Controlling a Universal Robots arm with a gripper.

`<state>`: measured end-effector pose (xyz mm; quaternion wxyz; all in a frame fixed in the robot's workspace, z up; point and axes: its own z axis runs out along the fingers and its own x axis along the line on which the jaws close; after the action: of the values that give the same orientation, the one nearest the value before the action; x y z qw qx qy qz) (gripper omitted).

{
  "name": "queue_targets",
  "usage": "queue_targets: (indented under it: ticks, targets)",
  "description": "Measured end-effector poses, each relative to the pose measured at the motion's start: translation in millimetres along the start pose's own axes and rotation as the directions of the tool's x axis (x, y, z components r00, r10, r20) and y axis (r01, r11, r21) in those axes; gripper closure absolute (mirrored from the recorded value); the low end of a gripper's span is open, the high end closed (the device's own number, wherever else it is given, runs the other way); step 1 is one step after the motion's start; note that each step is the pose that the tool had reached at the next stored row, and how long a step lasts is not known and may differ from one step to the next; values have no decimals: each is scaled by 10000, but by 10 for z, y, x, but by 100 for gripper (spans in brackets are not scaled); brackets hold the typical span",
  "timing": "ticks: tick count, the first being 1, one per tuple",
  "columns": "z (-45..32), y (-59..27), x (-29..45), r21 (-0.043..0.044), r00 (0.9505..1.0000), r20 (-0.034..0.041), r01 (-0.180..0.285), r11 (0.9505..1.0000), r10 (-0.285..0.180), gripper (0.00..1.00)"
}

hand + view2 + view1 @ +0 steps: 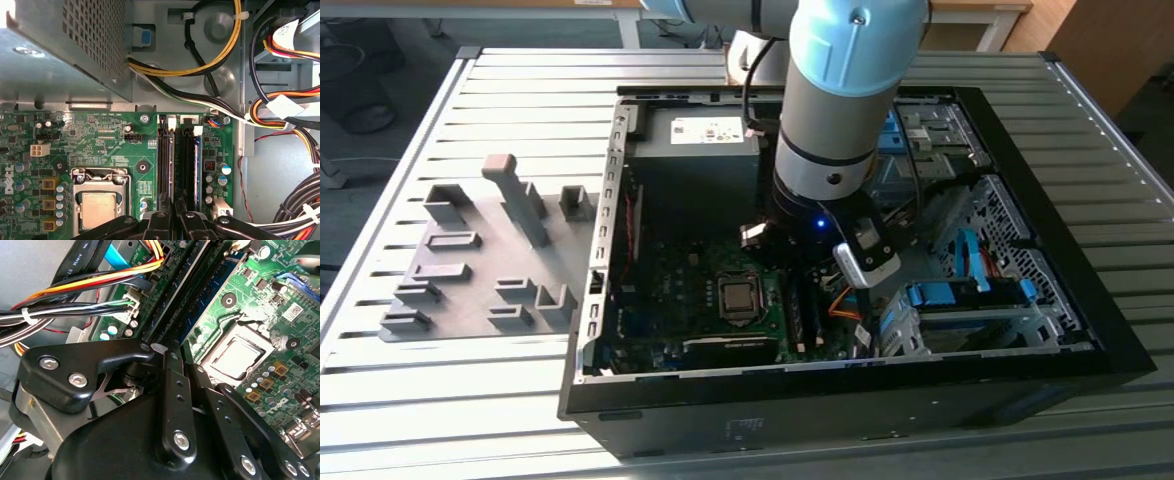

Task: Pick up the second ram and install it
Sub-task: 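Insert the second ram into the second slot, then press down the second ram until it locks into place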

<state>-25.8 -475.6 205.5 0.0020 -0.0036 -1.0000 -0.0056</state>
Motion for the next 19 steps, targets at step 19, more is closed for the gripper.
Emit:
queue_targets:
  ticks: [19]
  targets:
    - [-256,3,1,-17,10000,-10,0,10000,0,79]
